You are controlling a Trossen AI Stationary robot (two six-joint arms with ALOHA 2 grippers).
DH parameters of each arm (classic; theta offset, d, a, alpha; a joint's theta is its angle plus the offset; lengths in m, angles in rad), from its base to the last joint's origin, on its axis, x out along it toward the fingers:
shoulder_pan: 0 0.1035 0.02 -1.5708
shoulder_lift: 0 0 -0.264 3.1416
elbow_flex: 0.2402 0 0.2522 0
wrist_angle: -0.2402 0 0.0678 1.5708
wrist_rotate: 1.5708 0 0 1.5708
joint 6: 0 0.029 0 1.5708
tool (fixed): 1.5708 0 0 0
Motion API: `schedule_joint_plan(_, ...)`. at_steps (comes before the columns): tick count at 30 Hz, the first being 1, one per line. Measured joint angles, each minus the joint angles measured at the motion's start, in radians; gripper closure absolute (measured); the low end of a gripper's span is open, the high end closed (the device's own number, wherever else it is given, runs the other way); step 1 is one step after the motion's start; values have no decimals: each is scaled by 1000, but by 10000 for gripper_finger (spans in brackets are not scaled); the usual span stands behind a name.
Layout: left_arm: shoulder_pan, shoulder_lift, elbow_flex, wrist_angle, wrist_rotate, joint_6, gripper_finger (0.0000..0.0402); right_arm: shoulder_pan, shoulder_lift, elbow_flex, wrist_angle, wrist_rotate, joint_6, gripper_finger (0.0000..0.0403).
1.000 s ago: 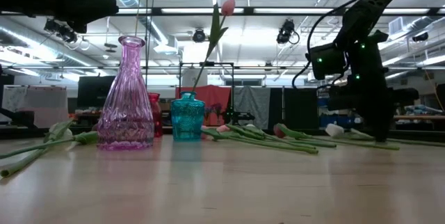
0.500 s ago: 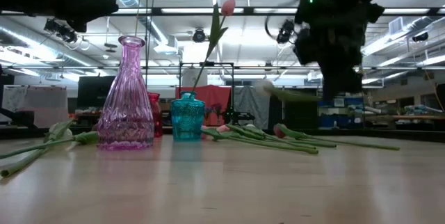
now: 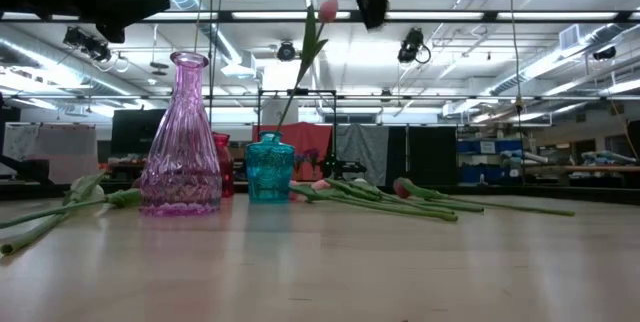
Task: Sort flowers into vase by color
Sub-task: Put the top right white tulip into the pink vase
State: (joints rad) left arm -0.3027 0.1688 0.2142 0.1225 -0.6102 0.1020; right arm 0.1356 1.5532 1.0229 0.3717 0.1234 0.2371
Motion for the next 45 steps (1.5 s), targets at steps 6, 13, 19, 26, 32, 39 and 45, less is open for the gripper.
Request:
schedule_joint_plan(6,0,0,0,-1,0,-1,264,29,103,163,75,119,-121,402)
schedule_joint_plan(13,0,0,0,-2,0,-1,264,29,233,301,132,105,-173,402)
schedule_joint_plan(19,0,0,0,-10,0,-1,264,20,263,334,158,73,-189,401)
schedule_joint_plan(26,0,0,0,-9,0,-2,264,16,278,335,184,69,-212,400)
schedule_joint_plan(32,0,0,0,-10,0,-2,264,12,349,333,169,70,-203,399)
schedule_joint_plan(39,0,0,0,-13,0,-2,264,11,360,333,51,58,-156,351)
schedule_joint_plan(45,0,0,0,-13,0,-2,264,6,336,333,-172,-7,-28,274)
